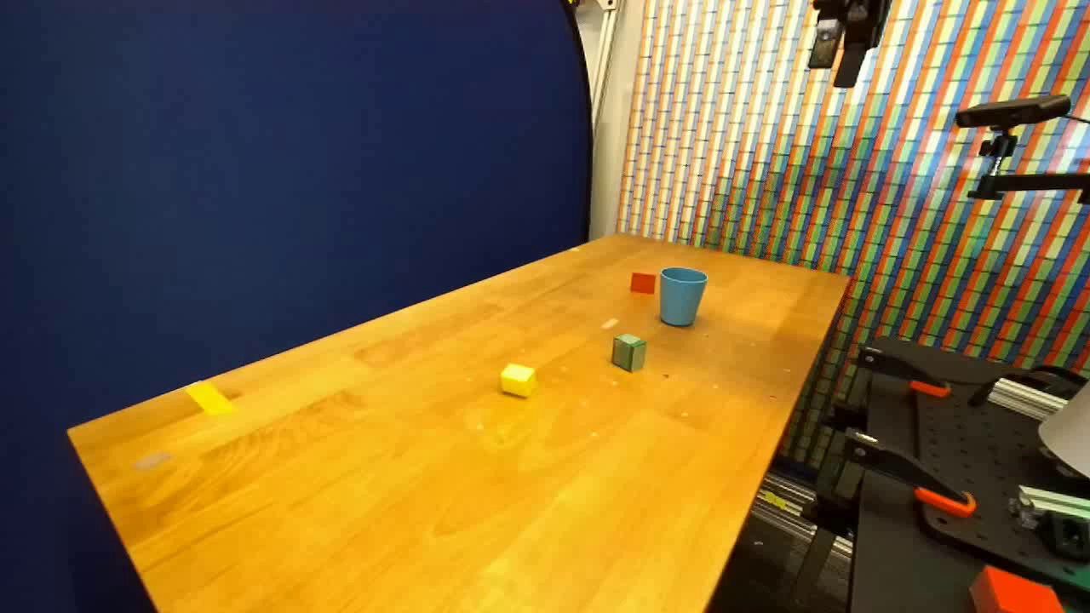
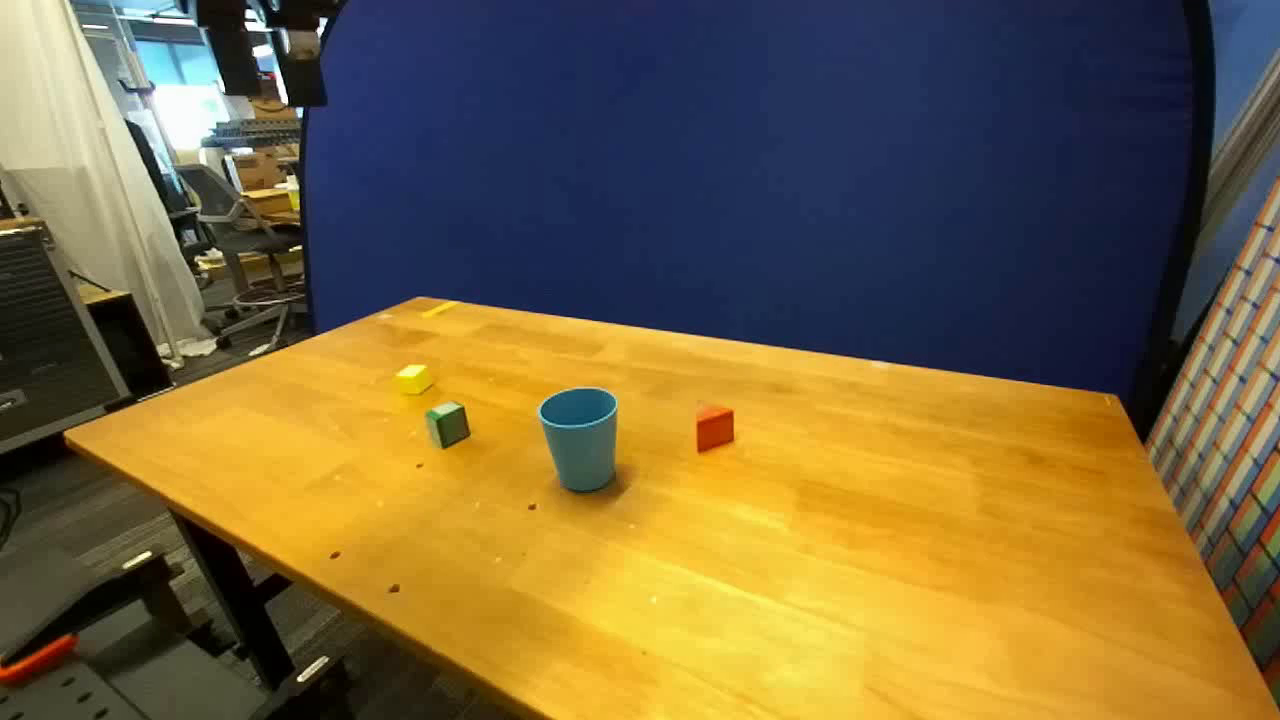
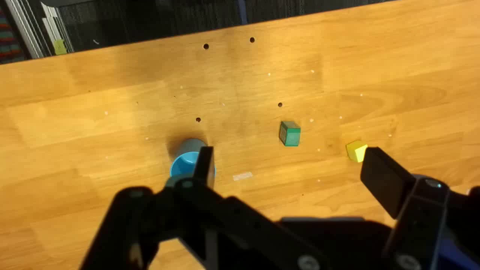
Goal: Place the yellow block in the cup
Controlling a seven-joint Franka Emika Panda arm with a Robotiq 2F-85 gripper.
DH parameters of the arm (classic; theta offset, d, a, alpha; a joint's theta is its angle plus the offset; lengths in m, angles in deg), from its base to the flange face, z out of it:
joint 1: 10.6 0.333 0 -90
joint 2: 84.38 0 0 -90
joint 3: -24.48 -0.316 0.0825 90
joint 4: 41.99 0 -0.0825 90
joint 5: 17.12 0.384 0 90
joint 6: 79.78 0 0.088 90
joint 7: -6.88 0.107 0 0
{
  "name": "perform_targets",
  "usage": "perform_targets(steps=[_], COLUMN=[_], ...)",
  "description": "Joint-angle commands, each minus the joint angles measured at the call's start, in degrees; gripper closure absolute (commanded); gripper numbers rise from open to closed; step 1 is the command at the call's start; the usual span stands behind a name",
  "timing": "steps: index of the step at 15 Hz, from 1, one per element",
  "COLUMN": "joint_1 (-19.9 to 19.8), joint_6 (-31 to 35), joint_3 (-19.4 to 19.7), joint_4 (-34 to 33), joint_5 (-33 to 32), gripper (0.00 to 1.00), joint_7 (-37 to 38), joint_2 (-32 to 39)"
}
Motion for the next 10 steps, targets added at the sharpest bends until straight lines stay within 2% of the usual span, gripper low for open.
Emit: perform_targets(steps=[1,6,10], joint_1=[-0.90,-0.90,2.54], joint_6=[-0.15,-0.15,8.81], joint_3=[-0.74,-0.74,-5.69], joint_4=[-0.19,-0.34,0.96], joint_5=[0.53,0.54,1.38], gripper=[0.00,0.00,0.00], joint_7=[-0.51,-0.51,1.44], joint_2=[0.11,-0.03,11.19])
